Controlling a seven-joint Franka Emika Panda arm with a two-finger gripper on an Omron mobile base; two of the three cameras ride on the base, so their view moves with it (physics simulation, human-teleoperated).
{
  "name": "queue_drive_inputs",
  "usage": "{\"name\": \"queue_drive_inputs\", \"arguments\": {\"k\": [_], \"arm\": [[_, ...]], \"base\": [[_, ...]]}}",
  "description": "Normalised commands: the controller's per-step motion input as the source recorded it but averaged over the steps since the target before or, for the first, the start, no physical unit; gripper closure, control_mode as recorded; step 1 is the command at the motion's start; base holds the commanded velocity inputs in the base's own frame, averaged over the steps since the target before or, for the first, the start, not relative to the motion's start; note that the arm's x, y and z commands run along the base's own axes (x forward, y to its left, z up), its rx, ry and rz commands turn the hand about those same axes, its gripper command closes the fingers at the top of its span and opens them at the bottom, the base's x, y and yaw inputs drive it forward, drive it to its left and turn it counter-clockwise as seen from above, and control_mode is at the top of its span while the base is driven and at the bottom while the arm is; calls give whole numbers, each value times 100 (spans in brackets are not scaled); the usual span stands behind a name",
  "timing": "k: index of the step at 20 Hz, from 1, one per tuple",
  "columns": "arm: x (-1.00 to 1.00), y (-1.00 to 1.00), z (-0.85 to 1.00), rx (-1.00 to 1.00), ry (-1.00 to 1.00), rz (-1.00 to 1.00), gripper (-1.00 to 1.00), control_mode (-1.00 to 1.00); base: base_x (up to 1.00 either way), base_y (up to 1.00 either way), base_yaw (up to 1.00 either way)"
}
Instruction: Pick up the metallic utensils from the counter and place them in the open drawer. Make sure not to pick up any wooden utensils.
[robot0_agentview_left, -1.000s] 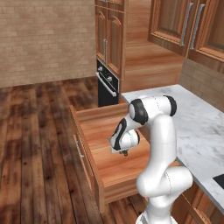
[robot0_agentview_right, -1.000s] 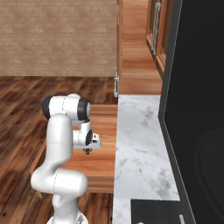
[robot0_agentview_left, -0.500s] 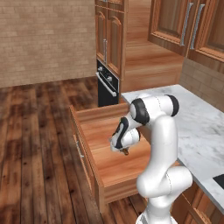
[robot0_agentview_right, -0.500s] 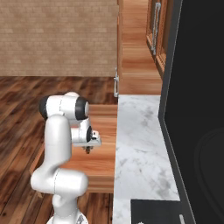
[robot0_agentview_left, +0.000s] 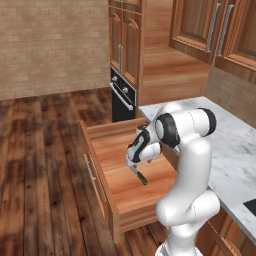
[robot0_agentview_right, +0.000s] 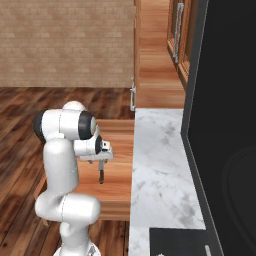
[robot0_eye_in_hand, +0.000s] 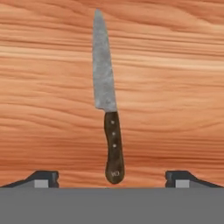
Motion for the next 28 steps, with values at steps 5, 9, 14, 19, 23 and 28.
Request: {"name": "queue_drive_inputs", "arguments": {"k": [5,9,14,19,23,28], "arm": [[-34,0,100,4,0,1,-100,-100],[-59,0,100,4,0,0,-100,-100],[-100,-4,87,5,0,0,-100,-100],[-100,-3,91,0,0,0,-100,-100],[-96,-11,91,0,0,0,-100,-100],[-77,-13,55,0,-3,0,-100,-100]], "base": [[0,0,0],[0,0,0],[0,0,0],[0,0,0],[0,0,0],[0,0,0]]}}
